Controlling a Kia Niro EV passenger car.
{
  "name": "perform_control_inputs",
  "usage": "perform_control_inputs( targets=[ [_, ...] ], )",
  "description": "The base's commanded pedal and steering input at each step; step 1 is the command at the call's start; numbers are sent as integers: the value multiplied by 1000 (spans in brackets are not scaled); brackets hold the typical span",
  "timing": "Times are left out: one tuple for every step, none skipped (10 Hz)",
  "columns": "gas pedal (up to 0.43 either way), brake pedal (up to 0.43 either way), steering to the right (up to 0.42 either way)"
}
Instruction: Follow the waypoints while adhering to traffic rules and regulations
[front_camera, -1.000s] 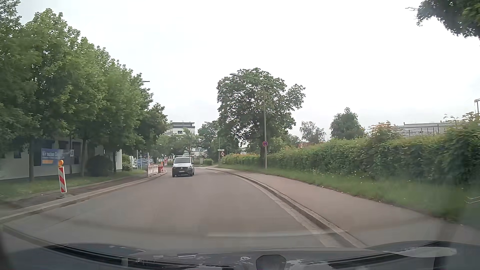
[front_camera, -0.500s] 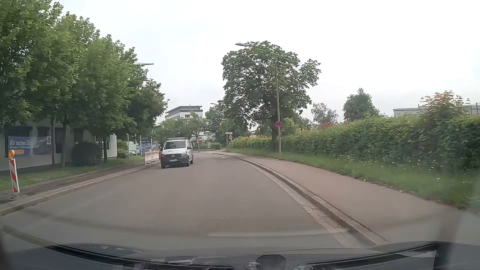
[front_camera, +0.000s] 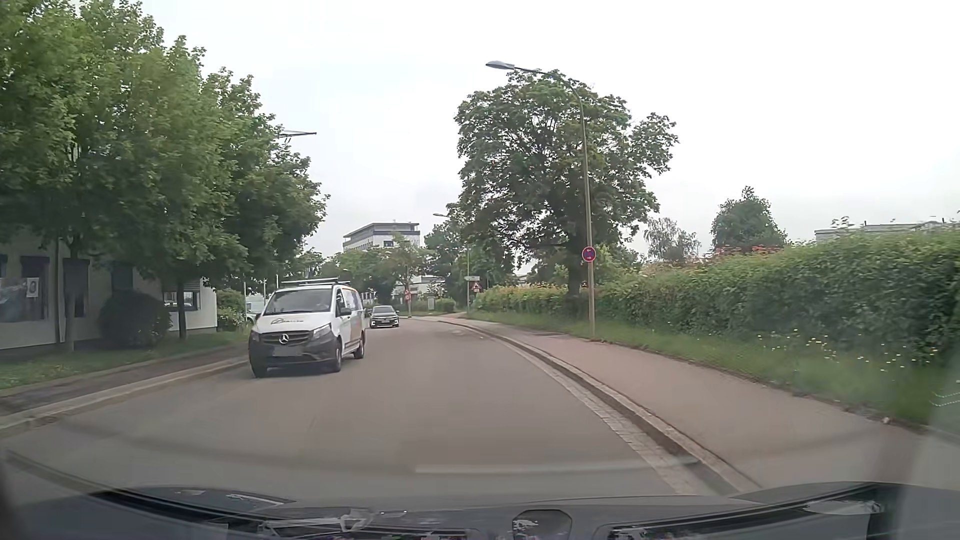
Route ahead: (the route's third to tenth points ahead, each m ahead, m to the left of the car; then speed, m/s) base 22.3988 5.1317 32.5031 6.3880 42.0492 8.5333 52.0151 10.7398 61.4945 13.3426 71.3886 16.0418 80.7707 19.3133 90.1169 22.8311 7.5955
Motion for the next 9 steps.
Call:
perform_control_inputs(
  targets=[
    [59,0,-31],
    [59,0,-32],
    [59,0,-32],
    [59,0,-31],
    [59,0,-31],
    [59,0,-31],
    [59,0,-30],
    [59,0,-28],
    [59,0,-26]
  ],
)
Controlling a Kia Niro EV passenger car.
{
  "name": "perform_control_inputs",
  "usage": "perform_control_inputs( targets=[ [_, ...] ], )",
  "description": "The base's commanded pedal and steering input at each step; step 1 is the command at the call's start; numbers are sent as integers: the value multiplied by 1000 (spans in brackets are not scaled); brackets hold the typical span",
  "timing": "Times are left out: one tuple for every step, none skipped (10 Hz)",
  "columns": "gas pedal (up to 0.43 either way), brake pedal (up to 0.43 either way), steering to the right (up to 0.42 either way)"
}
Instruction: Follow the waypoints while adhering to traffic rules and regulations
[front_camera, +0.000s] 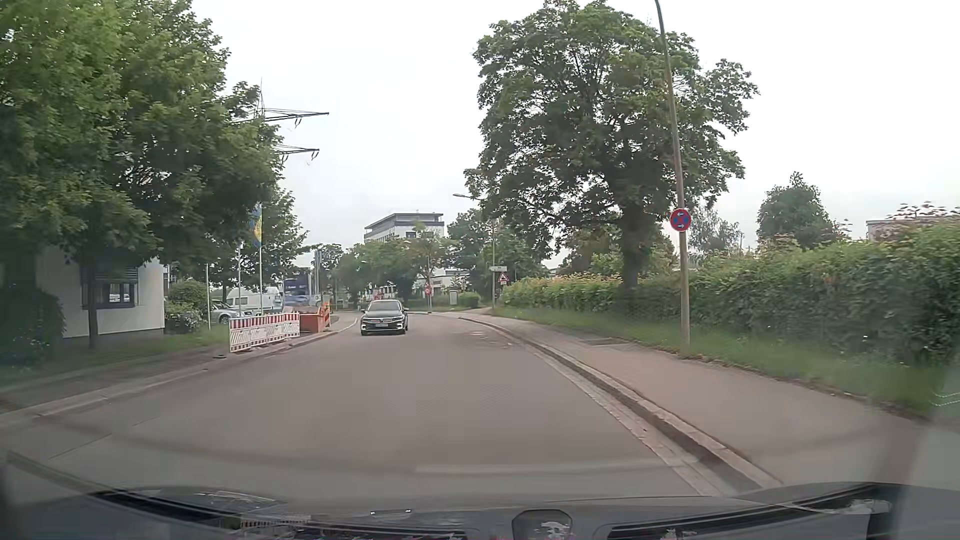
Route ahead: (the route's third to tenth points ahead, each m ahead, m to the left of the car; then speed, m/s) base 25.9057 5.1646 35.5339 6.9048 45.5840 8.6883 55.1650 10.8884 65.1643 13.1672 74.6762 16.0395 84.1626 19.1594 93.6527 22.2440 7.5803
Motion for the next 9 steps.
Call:
perform_control_inputs(
  targets=[
    [59,0,-24],
    [59,0,-24],
    [59,0,-24],
    [59,0,-26],
    [59,0,-27],
    [59,0,-26],
    [59,0,-24],
    [59,0,-24],
    [59,0,-24]
  ],
)
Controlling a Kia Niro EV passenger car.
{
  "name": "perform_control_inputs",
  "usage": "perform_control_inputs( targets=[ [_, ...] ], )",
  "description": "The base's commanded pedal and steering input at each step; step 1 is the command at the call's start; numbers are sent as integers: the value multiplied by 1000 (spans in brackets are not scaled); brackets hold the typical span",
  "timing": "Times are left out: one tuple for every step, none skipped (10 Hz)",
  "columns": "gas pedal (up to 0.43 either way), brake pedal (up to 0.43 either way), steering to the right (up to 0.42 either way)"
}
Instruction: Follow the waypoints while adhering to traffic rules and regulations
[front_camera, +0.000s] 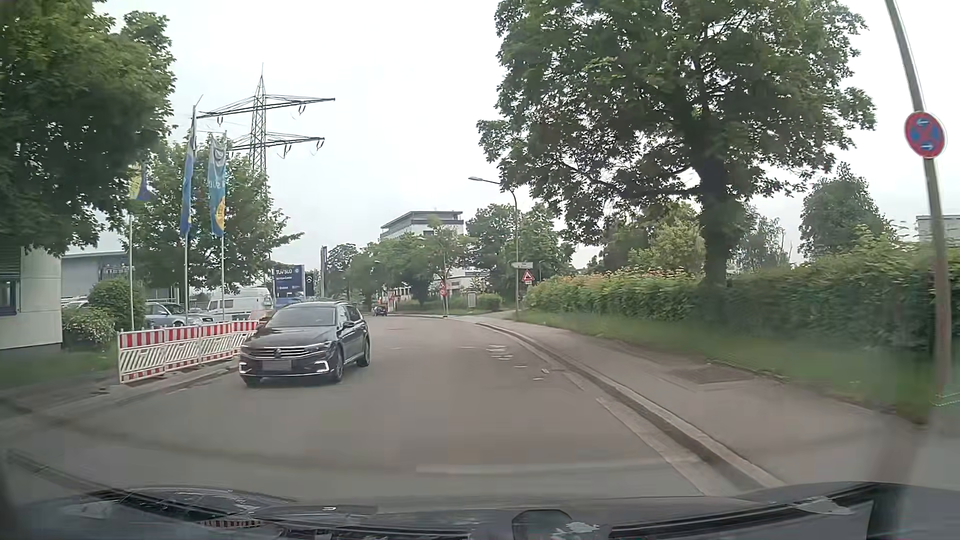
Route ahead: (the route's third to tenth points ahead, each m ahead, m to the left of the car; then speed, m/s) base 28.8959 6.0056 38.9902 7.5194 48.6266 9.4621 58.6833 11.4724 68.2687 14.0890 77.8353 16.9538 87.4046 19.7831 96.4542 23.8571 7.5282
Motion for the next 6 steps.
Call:
perform_control_inputs(
  targets=[
    [59,0,-24],
    [59,0,-23],
    [59,0,-22],
    [59,0,-22],
    [59,0,-22],
    [59,0,-22]
  ],
)
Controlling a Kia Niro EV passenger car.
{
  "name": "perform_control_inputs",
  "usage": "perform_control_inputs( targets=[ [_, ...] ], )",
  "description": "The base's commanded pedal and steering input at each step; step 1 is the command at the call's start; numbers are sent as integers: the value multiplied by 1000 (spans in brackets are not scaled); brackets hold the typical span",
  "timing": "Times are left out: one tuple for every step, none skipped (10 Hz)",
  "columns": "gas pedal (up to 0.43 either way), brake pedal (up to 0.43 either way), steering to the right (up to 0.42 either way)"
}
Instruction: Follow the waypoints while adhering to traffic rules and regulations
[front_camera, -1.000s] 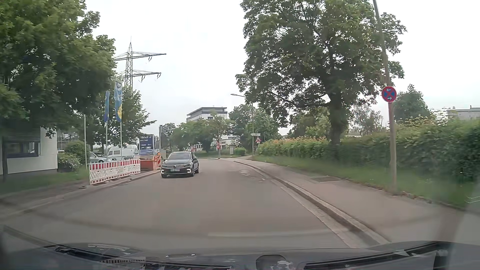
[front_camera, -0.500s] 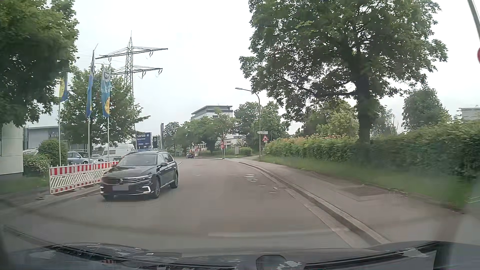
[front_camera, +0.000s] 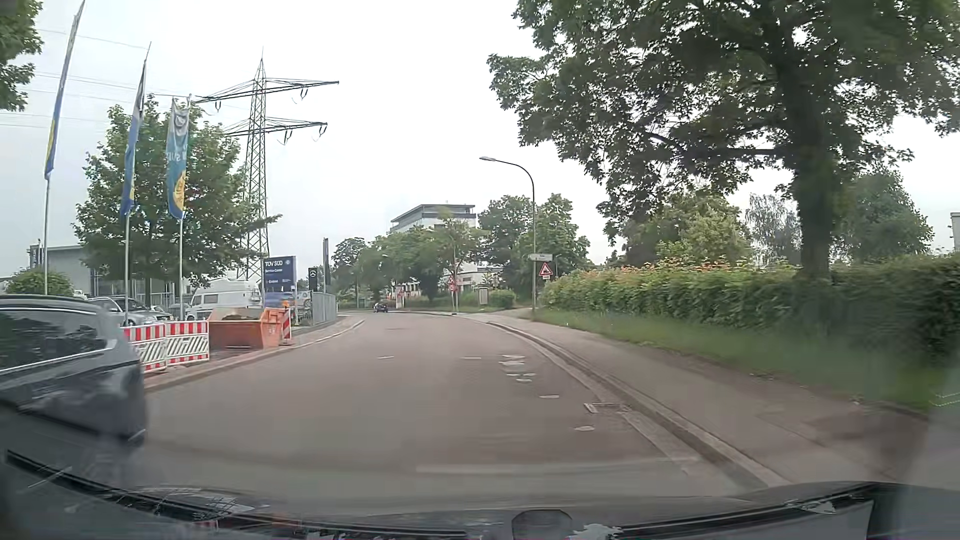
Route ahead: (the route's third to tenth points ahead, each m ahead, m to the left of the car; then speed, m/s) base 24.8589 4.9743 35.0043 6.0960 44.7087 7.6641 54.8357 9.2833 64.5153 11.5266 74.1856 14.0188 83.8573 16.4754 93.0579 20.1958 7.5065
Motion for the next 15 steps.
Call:
perform_control_inputs(
  targets=[
    [59,0,-22],
    [59,0,-22],
    [59,0,-21],
    [59,0,-19],
    [59,0,-17],
    [59,0,-17],
    [59,0,-17],
    [59,0,-17],
    [59,0,-16],
    [59,0,-16],
    [59,0,-16],
    [59,0,-18],
    [59,0,-19],
    [59,0,-19],
    [59,0,-20]
  ],
)
